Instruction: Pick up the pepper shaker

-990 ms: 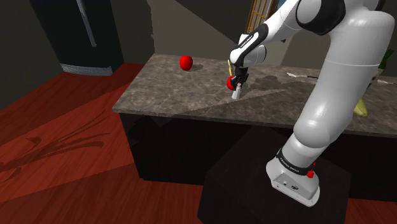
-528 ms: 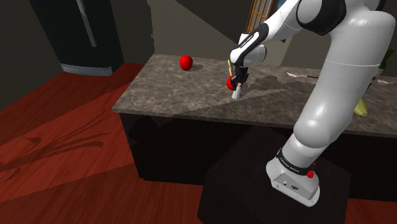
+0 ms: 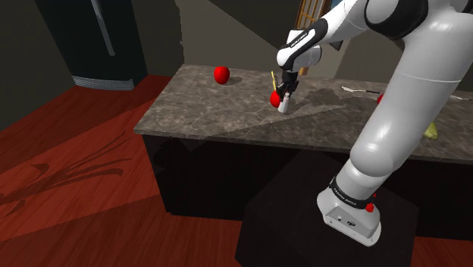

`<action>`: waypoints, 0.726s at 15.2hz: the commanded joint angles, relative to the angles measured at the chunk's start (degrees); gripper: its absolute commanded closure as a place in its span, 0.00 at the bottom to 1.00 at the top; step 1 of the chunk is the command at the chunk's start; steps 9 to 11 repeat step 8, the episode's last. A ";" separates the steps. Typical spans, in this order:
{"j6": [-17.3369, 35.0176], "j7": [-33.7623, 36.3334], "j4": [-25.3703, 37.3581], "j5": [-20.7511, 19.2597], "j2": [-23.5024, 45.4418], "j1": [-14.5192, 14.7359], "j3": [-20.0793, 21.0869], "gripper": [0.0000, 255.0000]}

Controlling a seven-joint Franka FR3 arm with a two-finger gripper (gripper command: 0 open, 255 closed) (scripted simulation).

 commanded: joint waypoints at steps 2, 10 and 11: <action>-2.27 0.60 0.62 -0.76 -1.70 0.28 -0.04 1.00; -5.37 0.95 1.84 -1.53 -3.69 0.44 -0.09 1.00; -5.37 0.95 1.84 -1.53 -3.69 0.44 -0.09 1.00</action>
